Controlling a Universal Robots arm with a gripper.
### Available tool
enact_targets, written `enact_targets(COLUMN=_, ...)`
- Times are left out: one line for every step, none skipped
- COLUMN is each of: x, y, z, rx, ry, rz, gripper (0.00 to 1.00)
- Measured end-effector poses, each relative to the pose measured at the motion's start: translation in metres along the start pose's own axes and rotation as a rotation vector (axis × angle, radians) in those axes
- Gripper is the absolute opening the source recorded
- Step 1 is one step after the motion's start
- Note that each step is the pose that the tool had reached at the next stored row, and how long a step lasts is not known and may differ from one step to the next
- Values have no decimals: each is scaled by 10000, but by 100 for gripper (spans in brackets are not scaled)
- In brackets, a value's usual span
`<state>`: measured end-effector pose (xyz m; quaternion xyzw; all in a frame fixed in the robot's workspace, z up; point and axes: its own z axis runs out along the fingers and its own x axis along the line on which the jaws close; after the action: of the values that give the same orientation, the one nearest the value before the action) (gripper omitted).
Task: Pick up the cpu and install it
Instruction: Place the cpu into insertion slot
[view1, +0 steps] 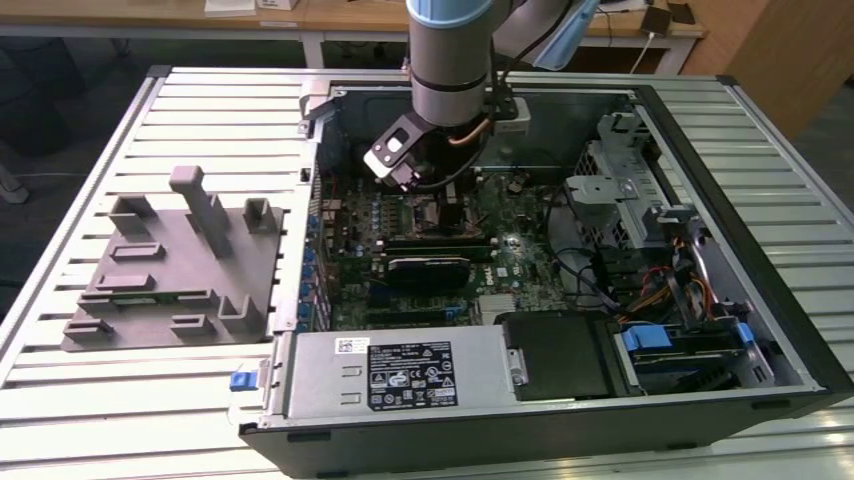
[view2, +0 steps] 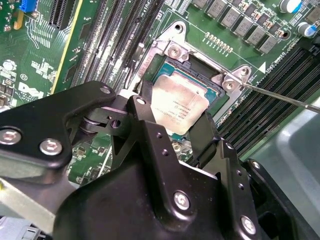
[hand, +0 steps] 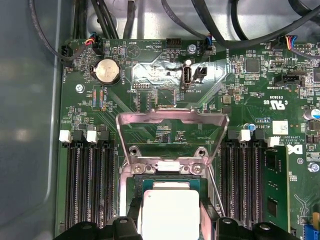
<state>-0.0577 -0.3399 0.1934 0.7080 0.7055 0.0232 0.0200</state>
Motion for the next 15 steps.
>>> enact_targets(x=1, y=0, z=1, rx=0, ry=1, rz=0, gripper=54)
enact_targets(x=3, y=0, z=3, rx=-1, ry=2, rz=1, gripper=54)
enact_targets(x=5, y=0, z=4, rx=-2, ry=2, rz=1, gripper=54)
enact_targets(x=7, y=0, z=4, rx=-1, ry=1, rz=0, gripper=54)
enact_targets(x=10, y=0, z=5, rx=-1, ry=1, rz=0, gripper=54)
enact_targets(x=10, y=0, z=5, rx=0, ry=1, rz=0, gripper=54)
enact_targets(x=11, y=0, z=5, rx=0, ry=1, rz=0, gripper=54)
enact_targets(x=11, y=0, z=5, rx=0, ry=0, rz=-1, gripper=54)
enact_targets(x=11, y=0, z=6, rx=1, ry=-1, rz=0, gripper=54)
enact_targets(x=11, y=-1, z=8, rx=1, ry=-1, rz=0, gripper=54)
enact_targets(x=11, y=-1, z=9, rx=2, ry=-2, rz=0, gripper=54)
enact_targets(x=11, y=-1, z=9, rx=2, ry=-2, rz=0, gripper=54)
enact_targets(x=11, y=-1, z=9, rx=2, ry=-2, rz=0, gripper=54)
enact_targets(x=11, y=-1, z=11, rx=1, ry=0, rz=0, gripper=54)
enact_targets(x=11, y=-1, z=11, rx=0, ry=0, rz=0, gripper=54)
